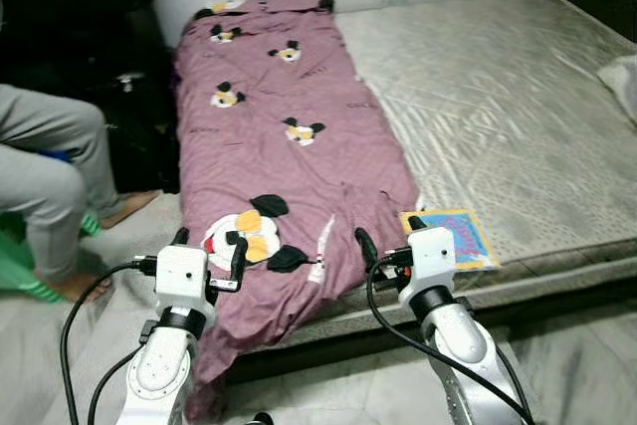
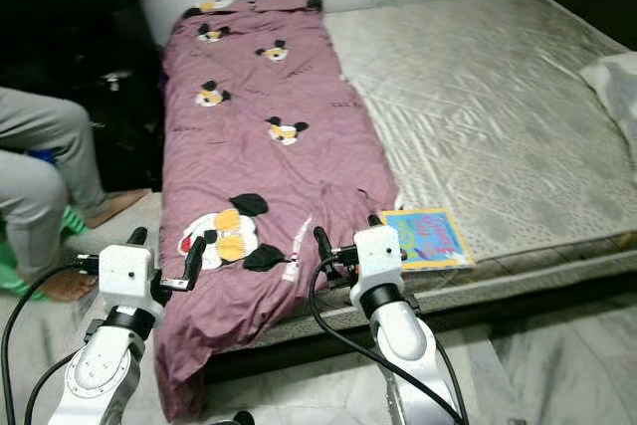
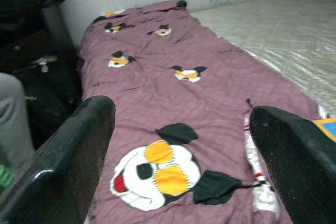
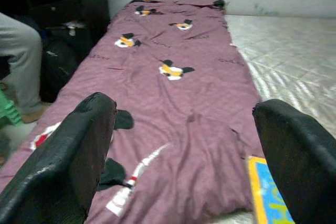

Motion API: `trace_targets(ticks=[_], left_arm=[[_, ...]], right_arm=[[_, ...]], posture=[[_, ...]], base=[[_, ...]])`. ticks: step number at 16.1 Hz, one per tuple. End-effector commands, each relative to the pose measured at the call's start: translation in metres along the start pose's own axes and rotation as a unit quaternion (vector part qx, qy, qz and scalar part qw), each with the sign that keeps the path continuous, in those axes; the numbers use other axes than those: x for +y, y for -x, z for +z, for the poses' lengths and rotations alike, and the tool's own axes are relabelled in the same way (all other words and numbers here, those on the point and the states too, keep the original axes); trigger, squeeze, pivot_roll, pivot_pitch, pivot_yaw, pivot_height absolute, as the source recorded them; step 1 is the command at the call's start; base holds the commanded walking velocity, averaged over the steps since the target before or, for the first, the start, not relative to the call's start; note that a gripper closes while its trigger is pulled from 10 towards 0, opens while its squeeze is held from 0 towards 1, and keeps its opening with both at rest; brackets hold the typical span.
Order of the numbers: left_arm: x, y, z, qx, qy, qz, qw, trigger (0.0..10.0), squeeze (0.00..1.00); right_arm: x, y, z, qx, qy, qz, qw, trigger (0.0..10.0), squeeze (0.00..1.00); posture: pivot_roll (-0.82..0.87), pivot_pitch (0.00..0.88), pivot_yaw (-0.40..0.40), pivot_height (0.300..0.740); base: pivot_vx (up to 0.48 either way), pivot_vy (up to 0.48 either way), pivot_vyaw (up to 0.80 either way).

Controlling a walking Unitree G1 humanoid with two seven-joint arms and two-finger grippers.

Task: Clean up the room

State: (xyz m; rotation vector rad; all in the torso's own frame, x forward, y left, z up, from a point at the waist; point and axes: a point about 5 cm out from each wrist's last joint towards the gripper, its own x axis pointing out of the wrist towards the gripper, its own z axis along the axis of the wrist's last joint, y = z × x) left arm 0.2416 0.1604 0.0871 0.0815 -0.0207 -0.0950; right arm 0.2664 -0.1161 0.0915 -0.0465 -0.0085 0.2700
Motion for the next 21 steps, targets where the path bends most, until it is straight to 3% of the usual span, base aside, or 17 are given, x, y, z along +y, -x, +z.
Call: trace_targets(ticks=[1,14,16,21], left_arm=[[0.0021,0.0006,0.0021,-0.003,0.001,-0.005,1.000,10.0,0.00],[-0.0012,-0.0004,0.0016,-0.003,0.012,-0.016,1.000,10.0,0.00],[0.0001,-0.0015,-0.0009,0.005,0.006,0.010,1.000,10.0,0.00],[-0.0040,-0.0027,0.0004,0.001,-0.003,0.004,1.000,10.0,0.00]], right_arm=[[0.0002,-0.0001,-0.0001,0.001,-0.001,-0.004,1.000,10.0,0.00],[-0.0010,-0.0015,-0.0007,0.002,0.009,0.001,1.000,10.0,0.00],[-0.0026,-0.0014,-0.0013,0.003,0.010,-0.001,1.000,10.0,0.00],[-0.0022,-0.0020,-0.0019,0.004,0.012,0.001,1.000,10.0,0.00]], posture=[[0.03,0.126,0.034,0.740],[0.02,0.110,0.025,0.740],[0.02,0.110,0.024,0.740],[0.02,0.109,0.024,0.740]], base=[[0.000,0.000,0.00],[0.325,0.000,0.00],[0.000,0.000,0.00],[0.000,0.000,0.00]])
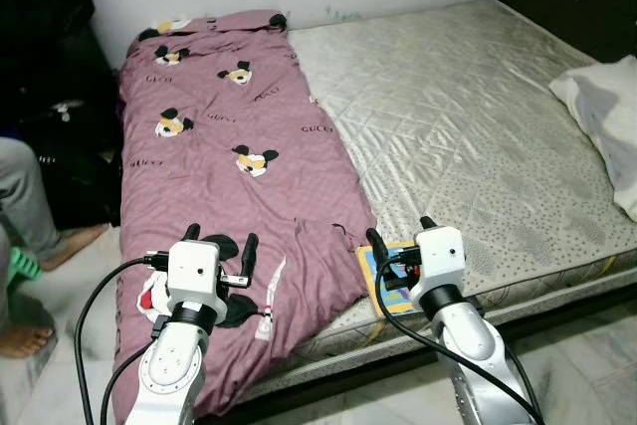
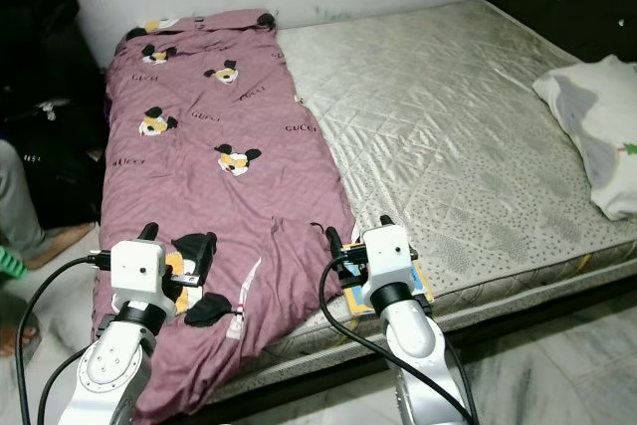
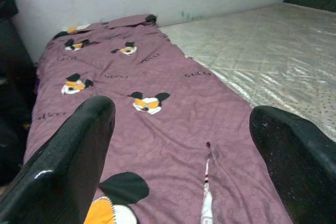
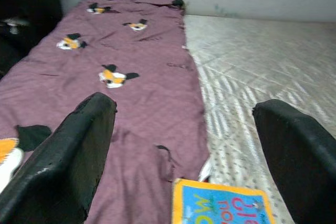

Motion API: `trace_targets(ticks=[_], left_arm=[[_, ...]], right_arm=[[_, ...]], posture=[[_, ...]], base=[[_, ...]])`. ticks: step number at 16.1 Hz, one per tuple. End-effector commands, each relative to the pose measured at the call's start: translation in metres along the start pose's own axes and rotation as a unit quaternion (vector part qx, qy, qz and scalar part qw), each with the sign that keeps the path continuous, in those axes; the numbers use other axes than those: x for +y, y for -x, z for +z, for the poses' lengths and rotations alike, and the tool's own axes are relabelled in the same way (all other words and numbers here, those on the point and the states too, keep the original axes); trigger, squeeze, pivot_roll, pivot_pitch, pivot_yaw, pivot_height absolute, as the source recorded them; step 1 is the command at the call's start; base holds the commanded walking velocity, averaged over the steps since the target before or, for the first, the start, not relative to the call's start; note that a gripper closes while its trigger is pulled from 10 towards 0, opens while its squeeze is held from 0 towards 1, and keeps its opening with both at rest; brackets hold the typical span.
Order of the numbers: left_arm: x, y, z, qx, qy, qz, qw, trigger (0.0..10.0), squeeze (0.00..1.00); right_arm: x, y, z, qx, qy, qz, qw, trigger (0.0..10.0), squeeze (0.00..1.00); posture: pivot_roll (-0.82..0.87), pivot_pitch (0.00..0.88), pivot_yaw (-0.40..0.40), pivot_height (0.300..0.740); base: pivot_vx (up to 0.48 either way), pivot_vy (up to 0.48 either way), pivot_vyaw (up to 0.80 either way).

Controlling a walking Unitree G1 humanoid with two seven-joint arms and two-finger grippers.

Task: Clean up the room

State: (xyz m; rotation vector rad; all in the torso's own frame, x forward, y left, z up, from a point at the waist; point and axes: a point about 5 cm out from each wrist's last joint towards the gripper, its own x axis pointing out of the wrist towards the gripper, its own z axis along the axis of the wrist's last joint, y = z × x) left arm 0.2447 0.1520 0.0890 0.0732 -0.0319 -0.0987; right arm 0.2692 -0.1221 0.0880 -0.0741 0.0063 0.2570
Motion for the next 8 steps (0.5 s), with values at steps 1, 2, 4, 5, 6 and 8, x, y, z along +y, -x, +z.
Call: trace_targets(ticks=[1,2,4,5,6,8], left_arm=[[0.0033,0.0010,-0.0023,0.007,-0.007,0.002,1.000,10.0,0.00],[0.0030,0.0008,-0.0032,0.008,-0.009,0.003,1.000,10.0,0.00],[0.0028,0.0004,-0.0031,0.008,-0.008,0.002,1.000,10.0,0.00],[0.0028,0.0004,-0.0032,0.009,-0.008,0.002,1.000,10.0,0.00],[0.0027,0.0004,-0.0034,0.009,-0.008,0.001,1.000,10.0,0.00],[0.0029,0.0004,-0.0036,0.010,-0.008,0.001,1.000,10.0,0.00]], right_arm=[[0.0057,-0.0011,0.0022,-0.006,-0.002,0.014,1.000,10.0,0.00],[0.0063,-0.0012,0.0022,-0.007,-0.002,0.016,1.000,10.0,0.00],[0.0056,-0.0012,0.0018,-0.006,-0.003,0.014,1.000,10.0,0.00],[0.0057,-0.0012,0.0017,-0.006,-0.003,0.013,1.000,10.0,0.00],[0.0057,-0.0011,0.0016,-0.006,-0.003,0.014,1.000,10.0,0.00],[0.0056,-0.0009,0.0012,-0.005,-0.003,0.014,1.000,10.0,0.00]], posture=[[0.02,0.109,0.024,0.740],[0.02,0.109,0.024,0.740],[0.02,0.111,0.027,0.740],[0.02,0.111,0.027,0.740],[0.02,0.111,0.027,0.740],[0.02,0.111,0.027,0.740]], base=[[0.000,-0.352,0.00],[0.000,-0.375,0.00],[0.000,-0.379,0.00],[0.000,-0.379,0.00],[0.000,-0.379,0.00],[0.000,-0.381,0.00]])
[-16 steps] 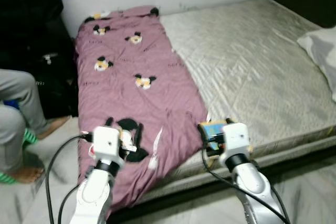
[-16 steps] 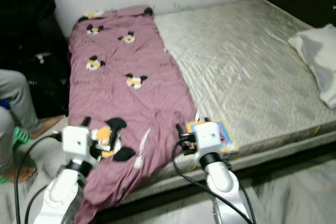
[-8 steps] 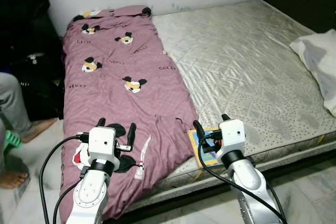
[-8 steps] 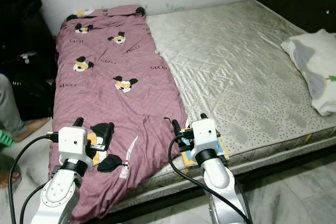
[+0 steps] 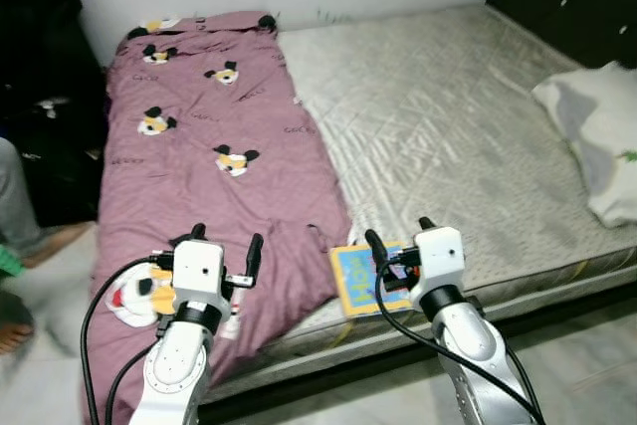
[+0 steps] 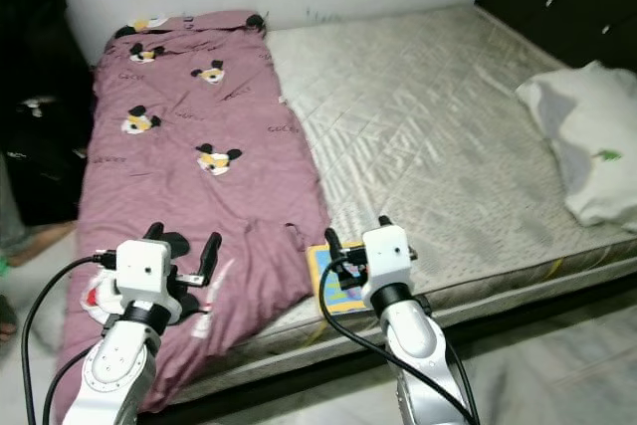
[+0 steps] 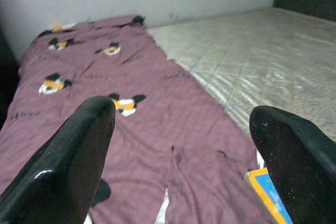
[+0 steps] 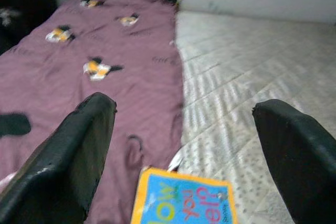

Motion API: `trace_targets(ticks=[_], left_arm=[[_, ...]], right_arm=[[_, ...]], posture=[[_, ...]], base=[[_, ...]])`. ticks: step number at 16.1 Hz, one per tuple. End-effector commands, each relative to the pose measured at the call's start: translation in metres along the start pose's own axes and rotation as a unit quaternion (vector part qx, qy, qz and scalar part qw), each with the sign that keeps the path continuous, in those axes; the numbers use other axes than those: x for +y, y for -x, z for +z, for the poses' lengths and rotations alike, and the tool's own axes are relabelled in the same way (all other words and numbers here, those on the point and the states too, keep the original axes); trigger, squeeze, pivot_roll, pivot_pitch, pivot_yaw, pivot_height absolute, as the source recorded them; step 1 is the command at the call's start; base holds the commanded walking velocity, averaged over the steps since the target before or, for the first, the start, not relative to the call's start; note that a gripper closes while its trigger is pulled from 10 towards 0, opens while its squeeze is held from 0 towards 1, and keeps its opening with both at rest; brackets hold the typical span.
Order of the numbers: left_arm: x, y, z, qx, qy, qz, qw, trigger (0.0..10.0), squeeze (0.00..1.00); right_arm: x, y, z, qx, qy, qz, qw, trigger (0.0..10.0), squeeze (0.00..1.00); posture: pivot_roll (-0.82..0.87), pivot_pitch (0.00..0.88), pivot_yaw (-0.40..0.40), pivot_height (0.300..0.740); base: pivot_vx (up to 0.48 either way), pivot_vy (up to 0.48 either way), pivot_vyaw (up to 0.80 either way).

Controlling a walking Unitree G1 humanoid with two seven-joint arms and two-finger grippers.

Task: Clean up the room

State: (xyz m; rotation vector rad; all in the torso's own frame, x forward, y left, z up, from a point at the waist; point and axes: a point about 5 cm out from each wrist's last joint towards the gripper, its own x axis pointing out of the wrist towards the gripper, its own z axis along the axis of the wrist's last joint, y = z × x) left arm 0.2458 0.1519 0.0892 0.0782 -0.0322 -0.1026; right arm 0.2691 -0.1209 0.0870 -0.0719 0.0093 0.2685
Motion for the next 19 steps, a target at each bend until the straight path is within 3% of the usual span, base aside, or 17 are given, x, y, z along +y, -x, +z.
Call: trace_targets(ticks=[1,7,9,12,19], left_arm=[[0.0028,0.0015,-0.0037,0.010,-0.005,0.003,1.000,10.0,0.00],[0.0018,0.0015,-0.0039,0.010,-0.003,0.002,1.000,10.0,0.00],[0.0023,0.0017,-0.0040,0.008,0.008,0.005,1.000,10.0,0.00],[0.0025,0.0014,-0.0033,0.006,0.009,0.002,1.000,10.0,0.00],[-0.0026,0.0022,-0.0009,-0.004,0.019,-0.027,0.999,10.0,0.00]], right_arm=[[0.0043,-0.0006,0.0021,-0.006,-0.002,0.008,1.000,10.0,0.00],[0.0041,-0.0006,0.0013,-0.003,-0.001,0.010,1.000,10.0,0.00],[0.0048,-0.0008,0.0009,-0.003,0.001,0.012,1.000,10.0,0.00],[0.0064,-0.0009,0.0006,-0.004,0.003,0.013,1.000,10.0,0.00],[0.0055,-0.0004,-0.0004,-0.001,-0.003,0.010,1.000,10.0,0.00]], posture=[[0.02,0.111,0.027,0.740],[0.02,0.112,0.028,0.740],[0.02,0.113,0.027,0.740],[0.02,0.112,0.029,0.740],[0.02,0.114,0.030,0.740]], base=[[0.000,-0.382,0.00],[0.000,-0.378,0.00],[0.000,0.000,0.00],[0.000,0.000,0.80],[0.034,0.000,0.00]])
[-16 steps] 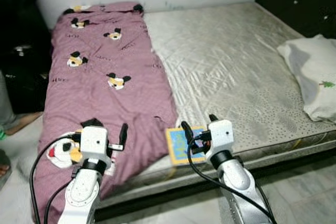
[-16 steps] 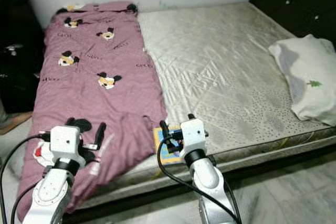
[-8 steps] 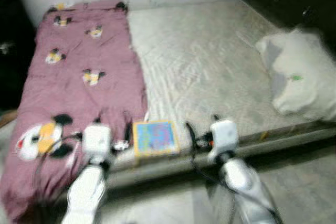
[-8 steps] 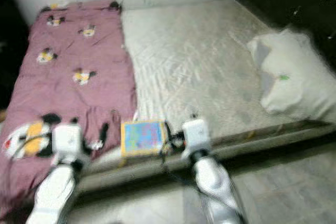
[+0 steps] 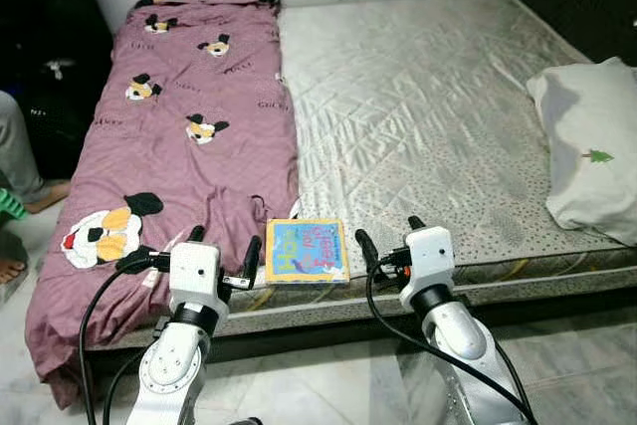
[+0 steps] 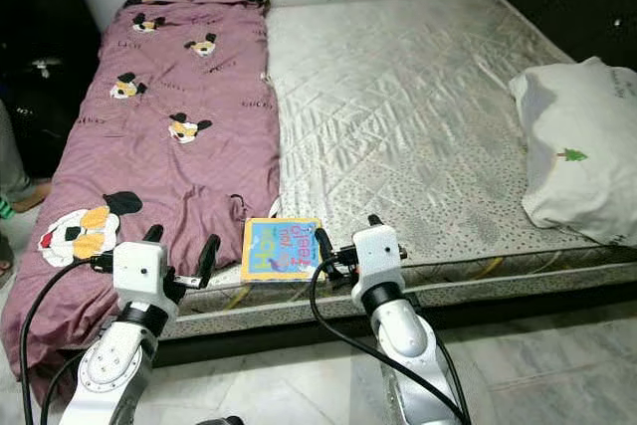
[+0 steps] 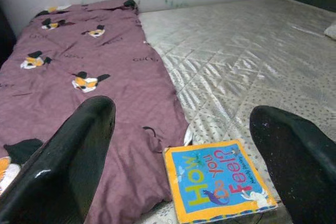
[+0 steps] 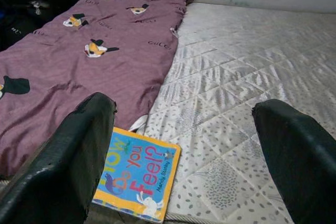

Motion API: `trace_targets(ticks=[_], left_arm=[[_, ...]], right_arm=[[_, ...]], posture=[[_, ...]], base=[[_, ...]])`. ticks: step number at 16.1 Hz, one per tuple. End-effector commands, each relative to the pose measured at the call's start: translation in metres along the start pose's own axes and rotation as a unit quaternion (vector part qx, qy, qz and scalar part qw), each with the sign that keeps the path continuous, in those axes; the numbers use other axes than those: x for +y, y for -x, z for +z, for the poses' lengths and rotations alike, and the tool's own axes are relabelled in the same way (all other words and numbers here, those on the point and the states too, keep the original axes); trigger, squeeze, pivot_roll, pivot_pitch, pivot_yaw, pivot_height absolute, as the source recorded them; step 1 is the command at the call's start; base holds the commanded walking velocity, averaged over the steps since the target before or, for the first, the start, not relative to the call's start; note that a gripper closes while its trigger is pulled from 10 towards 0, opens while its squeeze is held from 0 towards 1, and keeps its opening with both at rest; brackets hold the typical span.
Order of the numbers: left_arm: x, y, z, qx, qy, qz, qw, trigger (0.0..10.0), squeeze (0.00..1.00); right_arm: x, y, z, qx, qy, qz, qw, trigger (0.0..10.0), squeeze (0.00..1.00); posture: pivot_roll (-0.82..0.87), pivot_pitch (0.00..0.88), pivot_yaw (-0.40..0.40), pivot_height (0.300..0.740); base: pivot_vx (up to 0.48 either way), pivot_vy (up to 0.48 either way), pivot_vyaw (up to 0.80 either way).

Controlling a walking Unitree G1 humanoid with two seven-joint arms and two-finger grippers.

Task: Clean up the room

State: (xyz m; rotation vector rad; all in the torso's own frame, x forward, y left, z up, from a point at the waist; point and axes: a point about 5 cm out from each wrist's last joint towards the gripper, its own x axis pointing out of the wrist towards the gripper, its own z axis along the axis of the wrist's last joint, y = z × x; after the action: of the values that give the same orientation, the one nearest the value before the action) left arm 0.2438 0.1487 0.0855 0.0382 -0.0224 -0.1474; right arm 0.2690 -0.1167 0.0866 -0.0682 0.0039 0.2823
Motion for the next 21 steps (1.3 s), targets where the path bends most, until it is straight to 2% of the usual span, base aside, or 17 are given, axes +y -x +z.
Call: trace_targets(ticks=[1,13,18,20,21], left_arm=[[0.001,0.001,0.003,-0.007,-0.001,-0.006,1.000,10.0,0.00],[0.001,0.004,0.001,-0.002,0.005,-0.016,1.000,10.0,0.00],[0.000,0.004,-0.001,0.006,0.007,-0.014,1.000,10.0,0.00],[0.000,0.001,-0.002,0.005,-0.005,-0.004,1.000,10.0,0.00],[-0.002,-0.005,0.004,-0.004,-0.007,-0.011,1.000,10.0,0.00]], right_arm=[[0.002,0.001,0.000,0.002,-0.002,0.004,1.000,10.0,0.00],[0.003,0.002,-0.002,0.005,-0.006,0.001,1.000,10.0,0.00],[0.003,0.003,-0.003,0.006,-0.009,0.001,1.000,10.0,0.00],[-0.003,0.003,0.002,-0.018,-0.028,-0.018,0.999,10.0,0.00],[-0.011,0.003,0.002,-0.023,-0.034,-0.049,0.998,10.0,0.00]], posture=[[0.02,0.114,0.030,0.740],[0.02,0.123,0.035,0.740],[0.02,0.122,0.036,0.740],[0.03,0.084,0.081,0.740],[0.03,0.064,0.109,0.740]], base=[[0.240,0.000,0.00],[0.334,0.000,0.00],[0.000,0.000,0.00],[0.000,0.000,0.00],[0.000,0.000,0.00]])
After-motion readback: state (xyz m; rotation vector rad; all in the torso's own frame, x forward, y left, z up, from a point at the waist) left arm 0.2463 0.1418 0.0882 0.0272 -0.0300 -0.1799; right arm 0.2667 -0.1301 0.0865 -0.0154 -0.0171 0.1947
